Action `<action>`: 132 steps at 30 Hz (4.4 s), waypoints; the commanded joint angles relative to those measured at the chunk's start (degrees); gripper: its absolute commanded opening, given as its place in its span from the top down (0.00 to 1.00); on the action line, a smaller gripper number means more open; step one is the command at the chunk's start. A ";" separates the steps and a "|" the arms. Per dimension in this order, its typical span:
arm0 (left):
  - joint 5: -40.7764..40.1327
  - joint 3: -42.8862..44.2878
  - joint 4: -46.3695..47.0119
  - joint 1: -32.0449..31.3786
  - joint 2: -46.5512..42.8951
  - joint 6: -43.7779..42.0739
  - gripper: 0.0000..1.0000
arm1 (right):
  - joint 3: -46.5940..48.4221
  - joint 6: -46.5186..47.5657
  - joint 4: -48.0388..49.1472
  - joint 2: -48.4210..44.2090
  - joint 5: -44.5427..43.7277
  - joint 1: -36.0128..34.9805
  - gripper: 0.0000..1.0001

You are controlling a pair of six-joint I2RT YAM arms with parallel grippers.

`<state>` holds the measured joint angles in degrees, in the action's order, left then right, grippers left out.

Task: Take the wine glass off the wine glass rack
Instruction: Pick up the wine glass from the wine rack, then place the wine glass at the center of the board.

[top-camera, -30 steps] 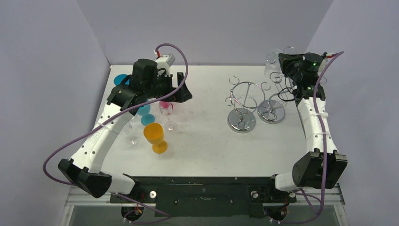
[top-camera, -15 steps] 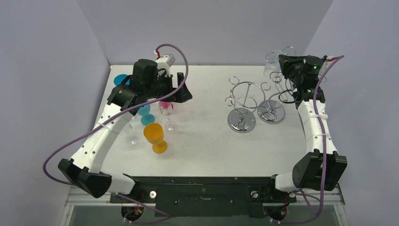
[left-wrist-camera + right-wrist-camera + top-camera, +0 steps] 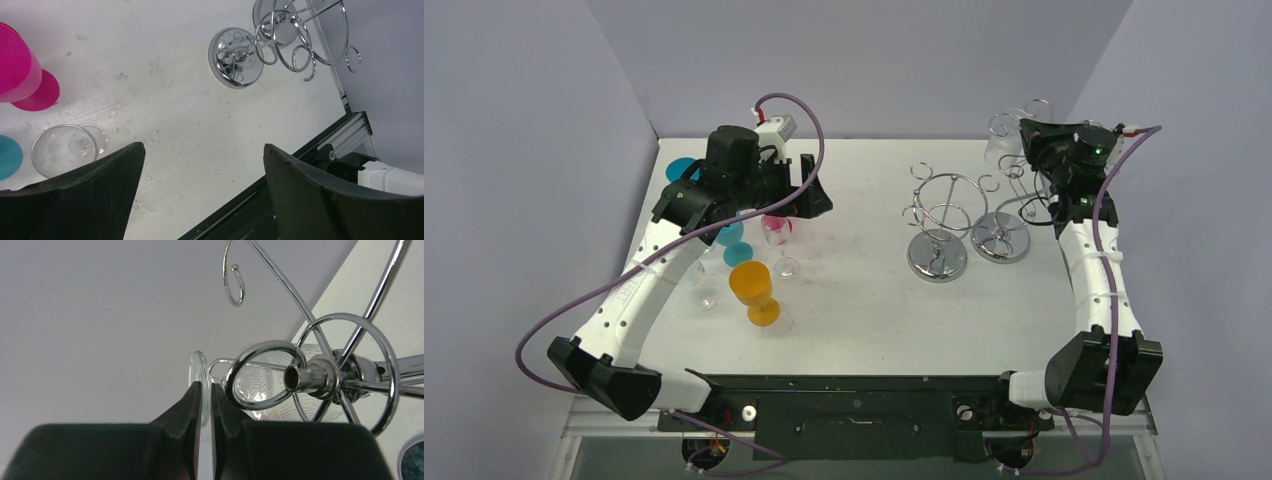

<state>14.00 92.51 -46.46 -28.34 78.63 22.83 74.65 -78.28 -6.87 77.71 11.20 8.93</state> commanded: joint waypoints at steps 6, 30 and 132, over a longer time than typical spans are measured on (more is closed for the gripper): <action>1.27 0.06 3.15 0.39 -0.65 -0.86 0.14 | -1.85 -0.20 5.77 -4.59 1.24 1.35 1.00; 1.75 -1.04 3.73 0.22 -1.19 -0.52 0.14 | -3.57 0.57 4.24 -7.45 5.48 1.44 1.00; 3.46 -3.29 6.35 -0.14 -0.78 0.59 0.14 | -3.37 -6.99 14.62 -9.60 10.86 -5.24 1.00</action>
<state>16.78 89.27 -43.51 -28.40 78.78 22.92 67.59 -84.31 -0.80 69.76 22.57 4.69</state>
